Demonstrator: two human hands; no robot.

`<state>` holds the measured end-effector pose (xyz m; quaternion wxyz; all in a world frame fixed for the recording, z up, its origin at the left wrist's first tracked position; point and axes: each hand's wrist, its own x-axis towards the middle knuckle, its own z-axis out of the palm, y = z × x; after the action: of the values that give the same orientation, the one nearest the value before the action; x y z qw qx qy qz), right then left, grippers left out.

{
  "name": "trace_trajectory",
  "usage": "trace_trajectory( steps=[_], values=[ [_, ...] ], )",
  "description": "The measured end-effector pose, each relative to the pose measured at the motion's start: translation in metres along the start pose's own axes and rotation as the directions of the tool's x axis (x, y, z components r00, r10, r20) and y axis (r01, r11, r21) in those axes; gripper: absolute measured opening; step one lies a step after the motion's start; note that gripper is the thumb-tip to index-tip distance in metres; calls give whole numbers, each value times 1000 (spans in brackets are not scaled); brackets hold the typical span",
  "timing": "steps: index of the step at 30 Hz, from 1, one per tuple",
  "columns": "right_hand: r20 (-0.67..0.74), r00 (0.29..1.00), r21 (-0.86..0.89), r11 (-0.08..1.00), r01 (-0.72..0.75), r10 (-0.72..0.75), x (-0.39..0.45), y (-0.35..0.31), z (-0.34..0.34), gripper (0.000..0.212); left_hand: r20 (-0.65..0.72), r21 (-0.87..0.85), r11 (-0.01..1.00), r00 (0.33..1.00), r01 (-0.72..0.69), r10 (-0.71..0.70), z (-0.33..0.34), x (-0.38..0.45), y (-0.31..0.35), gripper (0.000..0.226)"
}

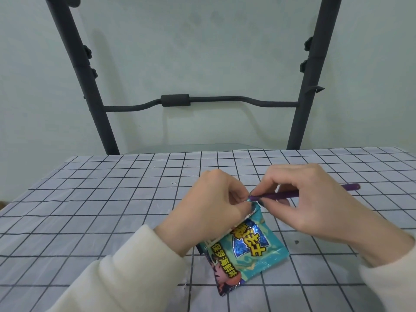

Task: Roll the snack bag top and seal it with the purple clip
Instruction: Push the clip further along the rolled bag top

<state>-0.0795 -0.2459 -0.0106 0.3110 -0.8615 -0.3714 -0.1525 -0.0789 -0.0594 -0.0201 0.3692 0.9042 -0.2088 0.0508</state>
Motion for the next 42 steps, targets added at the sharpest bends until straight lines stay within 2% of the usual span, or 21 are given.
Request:
trace_trajectory(
  steps=[4, 9, 11, 13, 16, 19, 22, 25, 28, 30, 32, 34, 38, 42],
  values=[
    [22, 997, 1, 998, -68, 68, 1, 4, 2, 18, 1, 4, 999, 999, 34, -34, 2, 3, -3, 13],
    [46, 981, 38, 981, -190, 188, -1, 12, 4, 22, 19, -174, 975, 991, 135, -133, -6, 7, -11, 17],
    [15, 972, 31, 971, -236, 236, -1, 16, -1, 31, 15, -156, 973, 985, 170, -170, -12, 8, -15, 16],
    [-15, 964, 43, 964, -263, 264, -1, 19, -6, 31, 29, -191, 961, 980, 200, -199, -13, 8, -18, 16],
    [84, 956, 112, 951, -289, 281, 0, 16, 0, 12, 56, -267, 939, 976, 216, -208, -12, 9, -18, 15],
    [163, 941, 182, 928, -325, 297, 0, 16, 11, 13, 68, -345, 911, 974, 225, -215, -11, 9, -20, 15],
    [124, 931, 272, 891, -364, 343, 2, 16, 18, 10, 42, -375, 909, 983, 183, -180, -7, 9, -21, 13],
    [104, 908, 270, 867, -419, 406, 2, 19, 21, 14, -27, -341, 934, 992, 104, -121, -7, 11, -22, 22],
    [69, 887, 256, 851, -459, 457, 2, 22, 19, 17, -24, -229, 971, 997, 71, -79, -8, 11, -27, 28],
    [35, 887, 245, 856, -455, 461, 1, 23, 18, 13, -22, -120, 991, 998, 54, -58, -7, 11, -31, 17],
    [5, 890, 260, 859, -442, 456, 2, 22, 16, 9, -36, -136, 988, 996, 72, -78, -6, 12, -35, 10],
    [6, 897, 269, 863, -428, 443, 3, 22, 13, 15, -77, -165, 982, 991, 93, -107, -6, 12, -37, 15],
    [-56, 924, 140, 919, -367, 378, 3, 25, 8, 28, -95, -175, 981, 990, 87, -105, -8, 12, -37, 12],
    [-136, 967, -11, 975, -221, 217, 2, 24, 8, 24, -81, -203, 974, 990, 98, -116, -10, 12, -36, 12]
  ],
)
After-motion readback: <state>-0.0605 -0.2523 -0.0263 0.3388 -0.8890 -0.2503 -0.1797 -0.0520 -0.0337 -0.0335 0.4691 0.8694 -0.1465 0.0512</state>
